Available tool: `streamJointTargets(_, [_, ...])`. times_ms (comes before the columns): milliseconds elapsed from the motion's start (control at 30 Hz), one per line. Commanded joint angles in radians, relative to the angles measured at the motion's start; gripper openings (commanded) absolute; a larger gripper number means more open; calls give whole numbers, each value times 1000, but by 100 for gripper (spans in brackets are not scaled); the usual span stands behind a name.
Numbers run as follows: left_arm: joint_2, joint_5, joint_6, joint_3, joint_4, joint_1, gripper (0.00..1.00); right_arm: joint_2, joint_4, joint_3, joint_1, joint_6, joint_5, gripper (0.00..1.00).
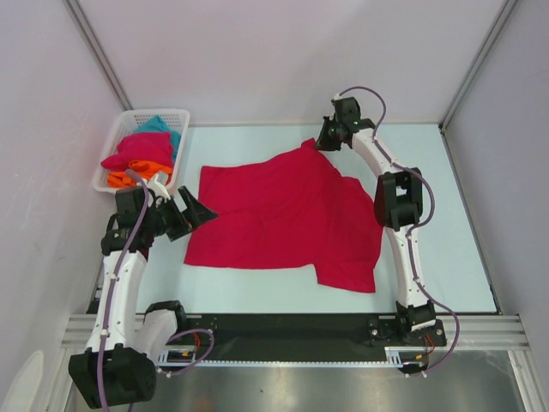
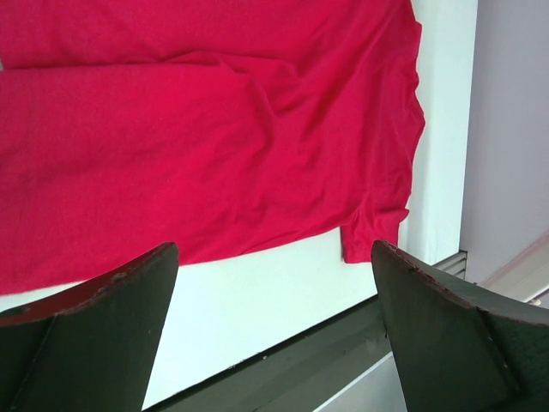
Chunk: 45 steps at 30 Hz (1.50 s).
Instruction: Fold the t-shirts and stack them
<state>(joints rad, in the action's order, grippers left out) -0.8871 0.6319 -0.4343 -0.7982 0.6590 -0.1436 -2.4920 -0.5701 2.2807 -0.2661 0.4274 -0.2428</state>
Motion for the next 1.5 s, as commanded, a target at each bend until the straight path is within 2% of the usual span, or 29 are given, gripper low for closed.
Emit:
streamJointTargets(0, [23,8,22,10,-29,-7,99,44,-34,85,4,-27,46,0])
streamJointTargets(133, [31,2,34,13,-21,-8,99,-4,-79,141,-2,-27,42,0])
streamJointTargets(433, [27,-11,46,7,-6,-8,99,15,-82,125,-15,-45,66,0])
streamJointTargets(500, [25,-11,43,5,-7,-8,99,-1,-89,132,-7,-45,53,10])
streamJointTargets(533, [25,-9,43,4,-7,-8,100,-10,-94,141,-4,-47,48,30])
streamJointTargets(633, [27,-8,42,2,-9,-8,100,-44,-111,151,7,-50,30,36])
streamJointTargets(1000, [33,-9,37,-3,-6,-8,100,-36,-103,42,67,-52,49,40])
streamJointTargets(1233, [24,-9,37,-1,-7,-8,99,5,-79,-72,105,-58,112,40])
streamJointTargets(1467, [19,-9,35,-1,-12,-8,99,5,-79,-128,100,-56,88,37])
